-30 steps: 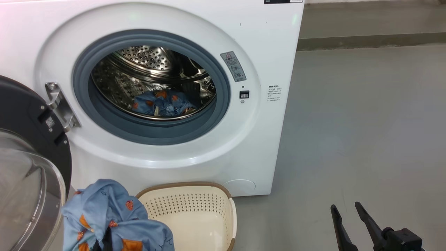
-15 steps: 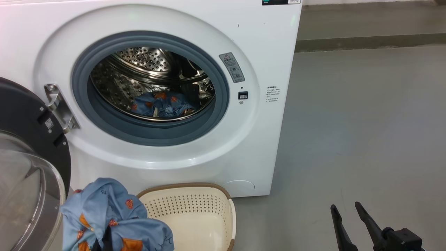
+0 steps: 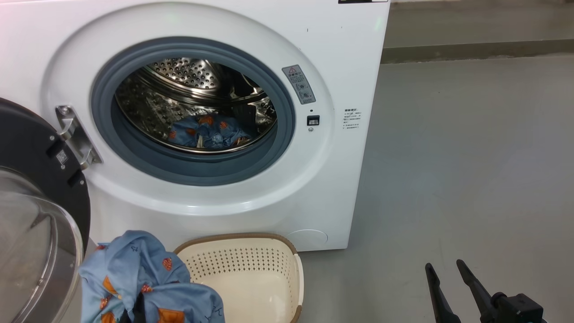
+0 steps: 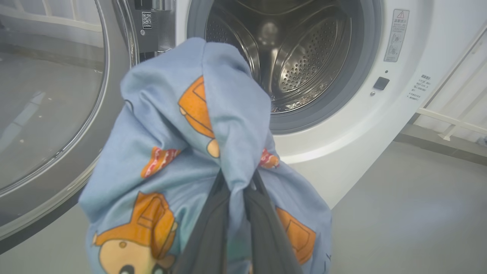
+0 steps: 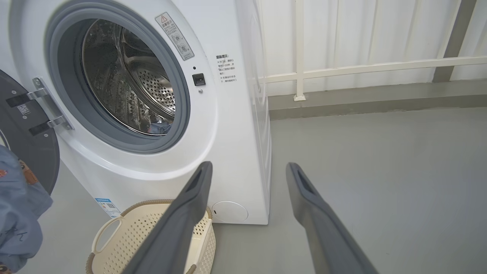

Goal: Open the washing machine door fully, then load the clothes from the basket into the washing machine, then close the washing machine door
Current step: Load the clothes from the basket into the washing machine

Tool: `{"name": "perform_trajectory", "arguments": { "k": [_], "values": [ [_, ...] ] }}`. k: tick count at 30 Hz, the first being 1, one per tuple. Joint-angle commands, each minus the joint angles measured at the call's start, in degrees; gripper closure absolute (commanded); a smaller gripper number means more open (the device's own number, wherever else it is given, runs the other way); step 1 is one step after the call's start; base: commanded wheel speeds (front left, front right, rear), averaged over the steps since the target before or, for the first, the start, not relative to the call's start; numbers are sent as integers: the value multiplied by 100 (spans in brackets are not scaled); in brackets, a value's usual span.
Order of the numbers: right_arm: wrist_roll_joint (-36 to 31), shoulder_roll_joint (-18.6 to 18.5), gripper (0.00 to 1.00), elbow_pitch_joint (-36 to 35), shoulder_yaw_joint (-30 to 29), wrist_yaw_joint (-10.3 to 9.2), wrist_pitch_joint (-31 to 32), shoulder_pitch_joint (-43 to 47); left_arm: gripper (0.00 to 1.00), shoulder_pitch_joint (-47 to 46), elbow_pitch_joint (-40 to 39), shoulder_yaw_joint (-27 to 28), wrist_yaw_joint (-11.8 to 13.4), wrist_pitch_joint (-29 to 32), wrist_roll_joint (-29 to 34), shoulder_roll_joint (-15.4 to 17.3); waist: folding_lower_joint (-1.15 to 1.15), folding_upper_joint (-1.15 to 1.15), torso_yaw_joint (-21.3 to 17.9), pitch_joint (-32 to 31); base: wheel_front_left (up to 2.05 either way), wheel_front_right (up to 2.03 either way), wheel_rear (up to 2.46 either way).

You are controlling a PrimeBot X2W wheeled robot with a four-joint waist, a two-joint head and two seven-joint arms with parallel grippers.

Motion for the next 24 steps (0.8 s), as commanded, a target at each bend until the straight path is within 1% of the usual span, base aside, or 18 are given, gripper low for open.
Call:
{"name": "perform_trajectory", "arguments": {
  "k": [1,12,18,24],
  "values": [
    [-56,-26,0,-151,163,8,-27,-119,100,-159,-200,147,9,-78,64,53,0,0,-8,5,0,0,0],
    [-60,-9,0,-170,192,8,-27,-161,100,-566,-173,-50,-79,-78,243,53,0,0,-95,138,0,0,0],
    [-60,7,0,-175,225,8,-27,-228,100,-1120,-30,-76,-130,-78,312,53,0,0,-210,329,0,0,0],
    [-66,25,0,-198,292,8,-27,-376,100,-1816,337,-95,-178,-78,365,134,0,0,-394,632,0,0,0]
  ]
}}
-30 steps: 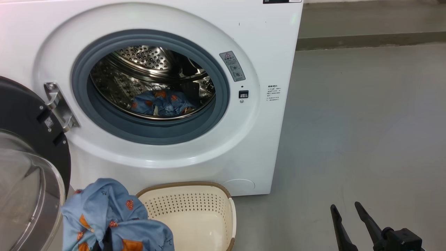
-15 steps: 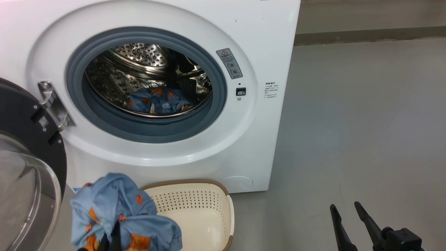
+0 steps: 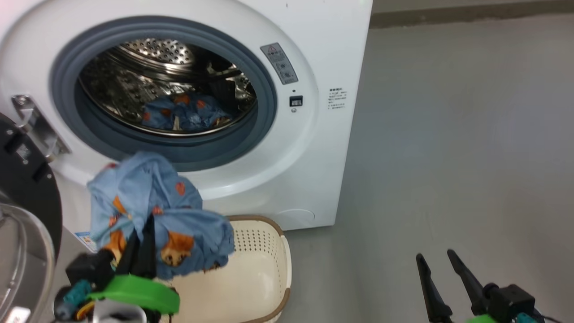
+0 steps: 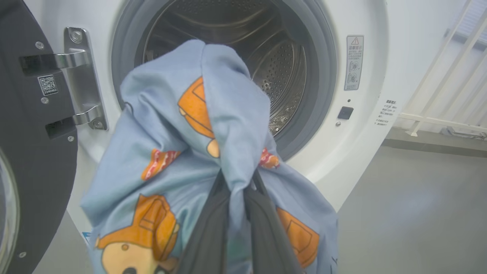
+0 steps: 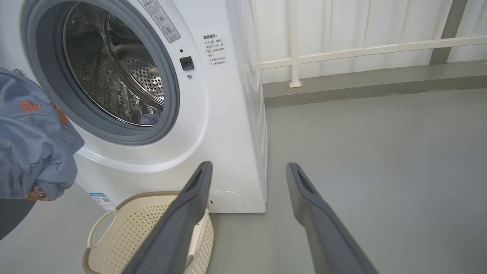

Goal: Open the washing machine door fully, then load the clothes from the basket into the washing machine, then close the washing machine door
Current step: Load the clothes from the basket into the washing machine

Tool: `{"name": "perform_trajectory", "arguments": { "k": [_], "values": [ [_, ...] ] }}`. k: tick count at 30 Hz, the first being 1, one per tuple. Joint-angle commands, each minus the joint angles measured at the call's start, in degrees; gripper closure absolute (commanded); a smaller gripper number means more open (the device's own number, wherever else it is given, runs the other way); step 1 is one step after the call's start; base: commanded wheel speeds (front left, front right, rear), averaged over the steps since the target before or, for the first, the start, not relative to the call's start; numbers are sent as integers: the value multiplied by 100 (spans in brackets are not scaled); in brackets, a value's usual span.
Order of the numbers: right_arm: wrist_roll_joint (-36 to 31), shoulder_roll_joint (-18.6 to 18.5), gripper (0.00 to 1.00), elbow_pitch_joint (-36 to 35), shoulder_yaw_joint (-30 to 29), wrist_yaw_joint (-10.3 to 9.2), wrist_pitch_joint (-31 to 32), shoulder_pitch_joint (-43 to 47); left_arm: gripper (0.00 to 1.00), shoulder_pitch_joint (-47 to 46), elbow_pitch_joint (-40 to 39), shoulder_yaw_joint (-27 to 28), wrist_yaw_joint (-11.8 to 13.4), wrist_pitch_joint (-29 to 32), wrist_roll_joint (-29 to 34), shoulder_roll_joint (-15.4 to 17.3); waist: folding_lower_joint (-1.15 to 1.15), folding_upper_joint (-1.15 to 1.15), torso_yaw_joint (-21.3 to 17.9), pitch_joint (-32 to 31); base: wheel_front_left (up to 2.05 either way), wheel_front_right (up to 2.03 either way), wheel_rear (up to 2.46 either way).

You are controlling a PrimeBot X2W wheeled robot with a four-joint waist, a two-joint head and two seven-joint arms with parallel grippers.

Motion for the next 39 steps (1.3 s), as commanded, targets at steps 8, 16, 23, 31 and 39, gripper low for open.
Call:
{"name": "perform_trajectory", "arguments": {
  "k": [8,16,23,31,39],
  "values": [
    [-73,-8,0,-211,260,8,-27,-570,100,-1337,377,238,-39,-78,147,328,0,0,-387,670,0,0,0],
    [68,-4,0,-206,420,8,-27,-902,100,-2370,996,317,-38,-78,269,515,0,0,-659,1194,0,0,0],
    [166,-4,0,-207,559,8,-27,-1112,100,-3219,1610,430,23,-78,409,721,0,0,-891,1591,0,0,0],
    [228,-3,0,-240,667,8,-27,-1289,100,-4073,2191,586,38,-78,552,1019,0,0,-1160,2042,0,0,0],
    [278,-3,0,-311,789,8,-27,-1450,100,-4751,2512,633,36,-78,700,1247,0,0,-1333,2468,0,0,0]
  ]
}}
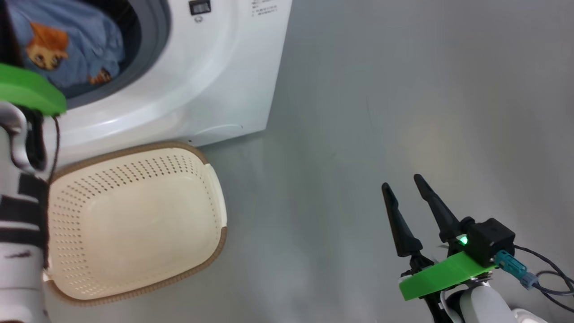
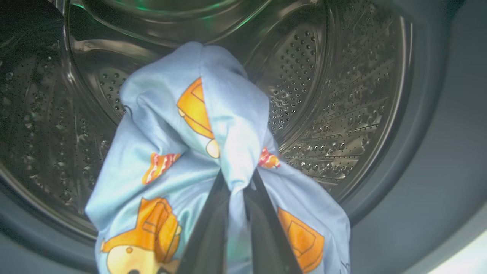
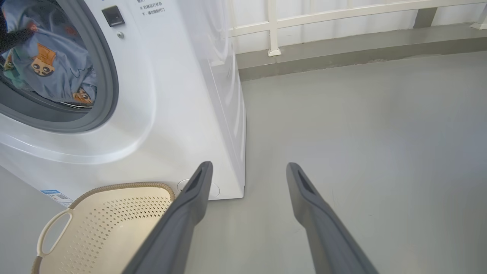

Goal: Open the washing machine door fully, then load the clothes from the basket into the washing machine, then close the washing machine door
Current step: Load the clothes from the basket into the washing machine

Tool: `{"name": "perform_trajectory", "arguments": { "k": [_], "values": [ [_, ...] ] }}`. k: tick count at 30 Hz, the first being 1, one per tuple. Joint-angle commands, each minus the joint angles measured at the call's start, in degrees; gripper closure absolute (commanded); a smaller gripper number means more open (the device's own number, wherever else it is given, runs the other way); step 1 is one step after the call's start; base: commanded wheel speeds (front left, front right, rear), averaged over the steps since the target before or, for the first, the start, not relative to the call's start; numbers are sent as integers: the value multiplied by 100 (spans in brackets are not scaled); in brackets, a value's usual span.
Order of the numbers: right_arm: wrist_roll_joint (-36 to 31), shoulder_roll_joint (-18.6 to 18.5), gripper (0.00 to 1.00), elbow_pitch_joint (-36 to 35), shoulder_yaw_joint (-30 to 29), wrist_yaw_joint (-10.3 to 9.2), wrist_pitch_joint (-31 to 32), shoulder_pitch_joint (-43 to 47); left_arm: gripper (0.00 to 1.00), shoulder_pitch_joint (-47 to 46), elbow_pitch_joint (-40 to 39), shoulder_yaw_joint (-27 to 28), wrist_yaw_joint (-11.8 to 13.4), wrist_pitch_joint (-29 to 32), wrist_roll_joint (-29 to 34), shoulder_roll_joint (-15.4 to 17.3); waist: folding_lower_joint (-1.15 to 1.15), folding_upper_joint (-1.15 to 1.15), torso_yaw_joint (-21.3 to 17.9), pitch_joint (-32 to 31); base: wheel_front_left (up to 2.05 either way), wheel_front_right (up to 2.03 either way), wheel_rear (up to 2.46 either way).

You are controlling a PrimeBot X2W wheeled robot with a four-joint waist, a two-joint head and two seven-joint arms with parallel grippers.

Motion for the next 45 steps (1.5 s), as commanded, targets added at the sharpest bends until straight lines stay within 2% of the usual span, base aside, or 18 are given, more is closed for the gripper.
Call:
{"name": "perform_trajectory", "arguments": {
  "k": [1,11,23,39,42,44,45],
  "values": [
    [52,-9,0,-144,200,8,-27,-84,100,-259,-79,145,28,-36,60,320,0,0,-169,290,0,0,0],
    [22,-8,0,-187,385,8,-27,-119,100,-1237,462,145,113,-36,285,645,0,0,-328,825,0,0,0],
    [0,-8,0,-325,358,8,-27,109,100,-1972,570,160,101,-36,471,1073,0,0,-511,1335,0,0,0],
    [64,-8,0,-519,275,8,-27,416,100,-2058,-380,806,260,-36,403,1209,0,0,-706,1630,0,0,0],
    [78,-8,0,-531,309,8,-27,495,100,-1990,-314,826,240,-36,497,1246,0,0,-771,1604,0,0,0],
    [99,-8,0,-533,319,8,-27,556,86,-1993,-60,760,245,-36,597,1272,0,0,-795,1586,0,0,0],
    [113,-8,0,-527,318,8,-27,584,66,-2007,99,692,236,-36,658,1280,0,0,-803,1572,0,0,0]
  ]
}}
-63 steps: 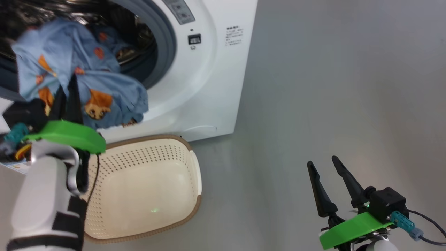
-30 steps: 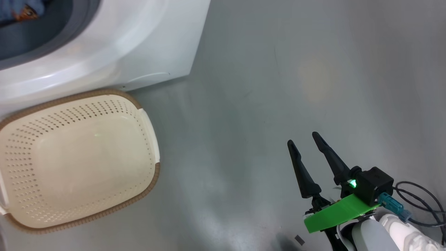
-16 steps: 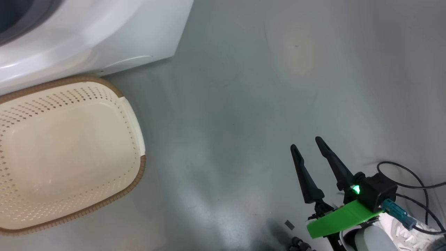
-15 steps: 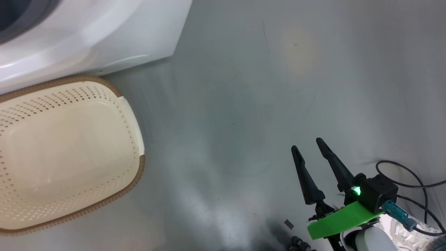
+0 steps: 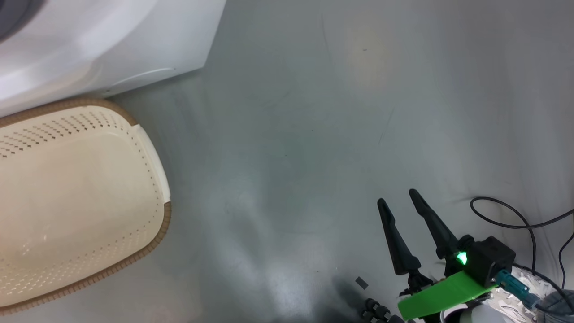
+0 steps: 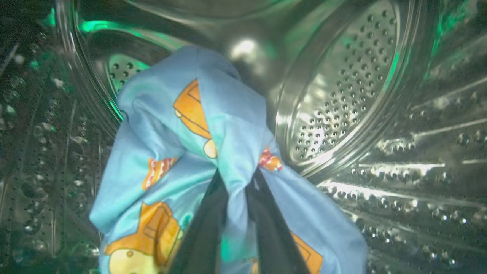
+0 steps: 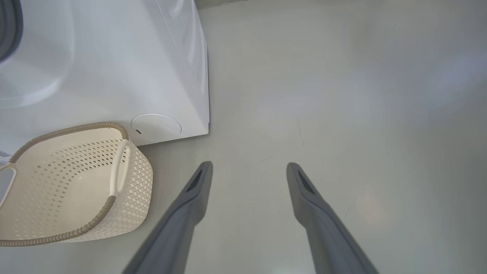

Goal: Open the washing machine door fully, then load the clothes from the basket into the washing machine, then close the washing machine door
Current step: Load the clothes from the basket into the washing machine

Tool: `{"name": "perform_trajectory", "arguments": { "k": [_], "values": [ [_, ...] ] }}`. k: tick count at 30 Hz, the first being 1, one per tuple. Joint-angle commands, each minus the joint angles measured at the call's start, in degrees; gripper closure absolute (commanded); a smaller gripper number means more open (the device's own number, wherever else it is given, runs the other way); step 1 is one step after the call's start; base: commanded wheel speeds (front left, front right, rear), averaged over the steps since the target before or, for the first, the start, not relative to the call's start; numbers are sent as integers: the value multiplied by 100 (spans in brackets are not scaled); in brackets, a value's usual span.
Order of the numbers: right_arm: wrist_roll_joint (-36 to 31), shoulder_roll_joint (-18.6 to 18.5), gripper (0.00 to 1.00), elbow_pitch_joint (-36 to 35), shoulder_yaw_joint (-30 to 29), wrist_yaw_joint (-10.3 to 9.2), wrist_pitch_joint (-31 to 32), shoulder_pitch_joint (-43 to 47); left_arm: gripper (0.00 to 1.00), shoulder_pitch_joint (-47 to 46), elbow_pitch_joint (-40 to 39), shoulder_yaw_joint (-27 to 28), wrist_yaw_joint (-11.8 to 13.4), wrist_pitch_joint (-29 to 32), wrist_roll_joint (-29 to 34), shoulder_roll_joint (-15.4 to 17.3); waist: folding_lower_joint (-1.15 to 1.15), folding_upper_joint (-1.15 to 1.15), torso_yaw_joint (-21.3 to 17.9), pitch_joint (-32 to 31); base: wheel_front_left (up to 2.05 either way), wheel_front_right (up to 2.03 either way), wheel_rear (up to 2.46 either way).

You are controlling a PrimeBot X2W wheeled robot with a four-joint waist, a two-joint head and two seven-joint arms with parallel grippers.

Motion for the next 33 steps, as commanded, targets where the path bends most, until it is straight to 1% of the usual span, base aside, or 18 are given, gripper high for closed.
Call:
{"name": "perform_trajectory", "arguments": {
  "k": [1,2,3,4,6,11,18,24,33],
  "values": [
    [76,-54,0,-108,137,8,-27,184,60,-10,-95,7,6,-30,70,279,0,0,-15,-19,0,0,0],
    [93,-54,0,-108,131,8,-27,206,57,-59,54,5,17,-30,66,273,0,0,-19,-30,0,0,0],
    [102,-54,0,-101,124,8,-27,227,30,-105,242,-31,11,-30,85,274,0,0,-20,-48,0,0,0],
    [111,-54,0,-95,118,8,-27,244,0,-167,398,-64,10,-30,102,274,0,0,-19,-62,0,0,0],
    [127,-54,0,-89,110,8,-27,262,0,-299,804,-142,12,61,135,259,0,0,-12,-88,0,0,0],
    [155,-54,0,-93,114,8,-27,218,0,-624,1489,-298,37,183,186,176,0,0,31,-135,0,0,0],
    [151,-54,0,-38,141,8,-27,168,0,-784,2194,-404,283,372,209,63,0,0,119,-284,0,0,0],
    [121,-54,0,-9,98,8,-27,150,0,-737,2433,-411,523,284,144,-96,0,0,232,-446,0,0,0],
    [56,-54,0,39,93,8,-27,113,0,-553,2524,-396,664,74,-17,-392,0,0,449,-743,0,0,0]
  ]
}}
